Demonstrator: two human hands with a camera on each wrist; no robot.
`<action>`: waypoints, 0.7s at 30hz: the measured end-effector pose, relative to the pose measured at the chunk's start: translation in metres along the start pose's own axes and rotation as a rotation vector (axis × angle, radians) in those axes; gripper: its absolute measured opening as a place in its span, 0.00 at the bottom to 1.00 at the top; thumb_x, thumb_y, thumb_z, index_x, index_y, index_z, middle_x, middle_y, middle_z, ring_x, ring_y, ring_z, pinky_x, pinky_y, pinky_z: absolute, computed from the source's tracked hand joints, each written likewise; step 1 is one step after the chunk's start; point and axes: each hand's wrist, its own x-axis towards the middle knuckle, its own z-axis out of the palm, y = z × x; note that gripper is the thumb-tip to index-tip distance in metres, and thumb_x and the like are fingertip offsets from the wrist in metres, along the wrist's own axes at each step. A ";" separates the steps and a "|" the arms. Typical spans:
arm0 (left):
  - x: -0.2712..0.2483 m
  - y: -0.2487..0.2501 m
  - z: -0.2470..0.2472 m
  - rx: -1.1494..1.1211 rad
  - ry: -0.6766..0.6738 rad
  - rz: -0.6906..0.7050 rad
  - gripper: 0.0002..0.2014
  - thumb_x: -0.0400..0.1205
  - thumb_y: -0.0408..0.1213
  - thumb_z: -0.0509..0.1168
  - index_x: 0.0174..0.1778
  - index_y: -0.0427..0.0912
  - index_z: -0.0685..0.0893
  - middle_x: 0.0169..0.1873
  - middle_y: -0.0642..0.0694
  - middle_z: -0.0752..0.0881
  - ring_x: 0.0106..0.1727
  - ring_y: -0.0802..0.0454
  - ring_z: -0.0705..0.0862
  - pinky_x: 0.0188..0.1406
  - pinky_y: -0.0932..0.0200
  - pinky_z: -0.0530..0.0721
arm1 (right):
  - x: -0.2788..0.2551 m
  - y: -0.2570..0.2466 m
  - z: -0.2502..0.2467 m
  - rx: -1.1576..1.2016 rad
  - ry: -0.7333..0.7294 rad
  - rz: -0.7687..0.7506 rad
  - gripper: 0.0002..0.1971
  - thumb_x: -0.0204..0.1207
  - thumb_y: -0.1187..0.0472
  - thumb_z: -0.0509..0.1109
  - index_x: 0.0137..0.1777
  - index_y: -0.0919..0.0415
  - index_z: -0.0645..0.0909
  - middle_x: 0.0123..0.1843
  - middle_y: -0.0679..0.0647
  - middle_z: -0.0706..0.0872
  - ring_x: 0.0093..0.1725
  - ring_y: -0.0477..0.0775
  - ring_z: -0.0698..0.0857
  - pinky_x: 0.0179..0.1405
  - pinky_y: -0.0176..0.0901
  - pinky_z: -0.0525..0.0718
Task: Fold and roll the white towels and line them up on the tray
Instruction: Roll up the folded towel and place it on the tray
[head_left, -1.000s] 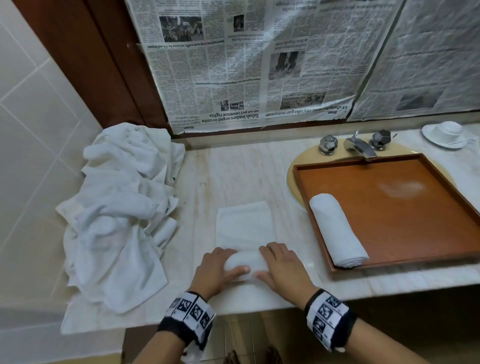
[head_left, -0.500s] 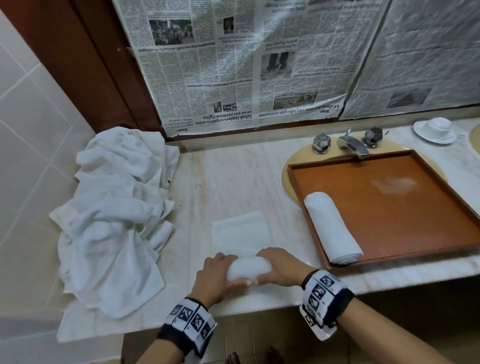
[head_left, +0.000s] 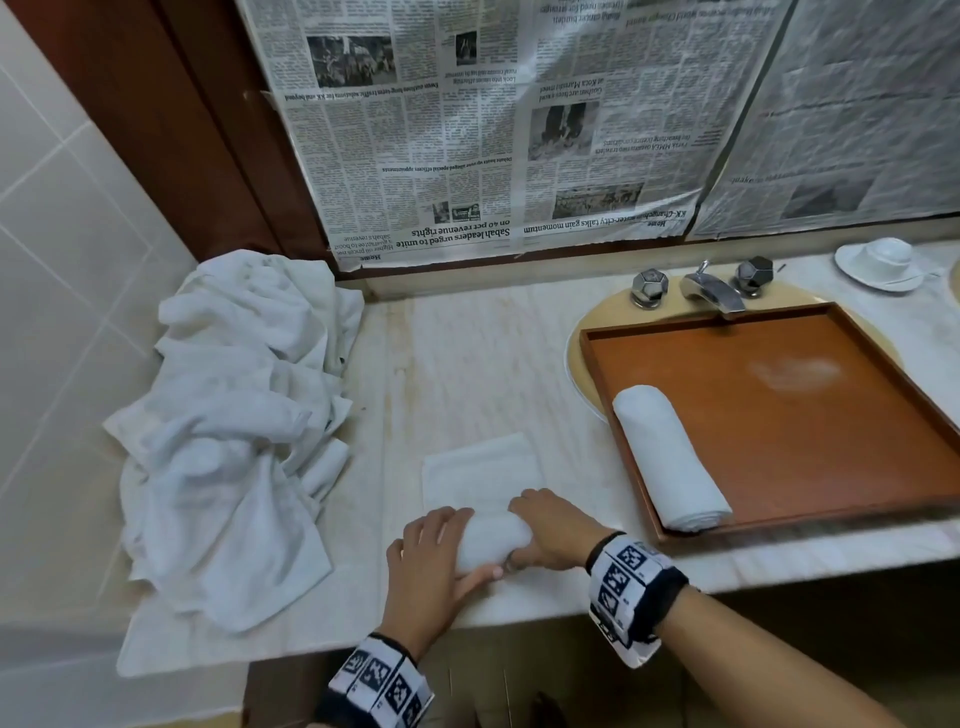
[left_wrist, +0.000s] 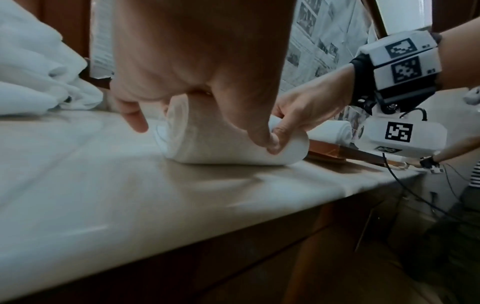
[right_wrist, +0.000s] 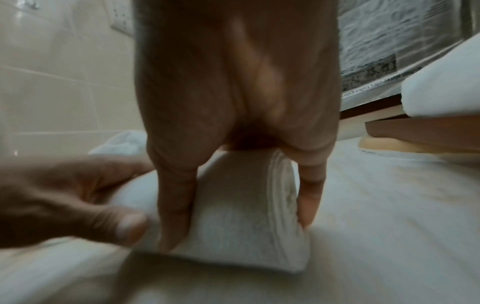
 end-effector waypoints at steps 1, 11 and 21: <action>0.003 -0.001 -0.005 -0.013 -0.075 -0.020 0.42 0.72 0.82 0.50 0.76 0.61 0.71 0.71 0.57 0.74 0.69 0.49 0.74 0.61 0.47 0.74 | -0.001 0.001 -0.003 0.043 -0.042 0.016 0.30 0.71 0.42 0.78 0.67 0.58 0.76 0.63 0.55 0.79 0.61 0.56 0.77 0.58 0.47 0.76; 0.048 -0.002 -0.036 -0.037 -0.470 -0.111 0.38 0.74 0.77 0.59 0.74 0.57 0.74 0.73 0.51 0.70 0.72 0.44 0.70 0.66 0.41 0.71 | -0.022 -0.006 0.046 -0.326 0.347 -0.063 0.34 0.58 0.46 0.80 0.63 0.61 0.79 0.55 0.57 0.81 0.51 0.60 0.84 0.46 0.50 0.84; 0.010 0.007 -0.016 0.088 -0.177 -0.008 0.35 0.78 0.74 0.56 0.77 0.59 0.70 0.70 0.54 0.73 0.68 0.47 0.74 0.61 0.45 0.73 | -0.010 0.008 -0.006 0.044 0.007 -0.037 0.30 0.73 0.43 0.76 0.71 0.57 0.76 0.66 0.55 0.79 0.64 0.57 0.77 0.59 0.47 0.74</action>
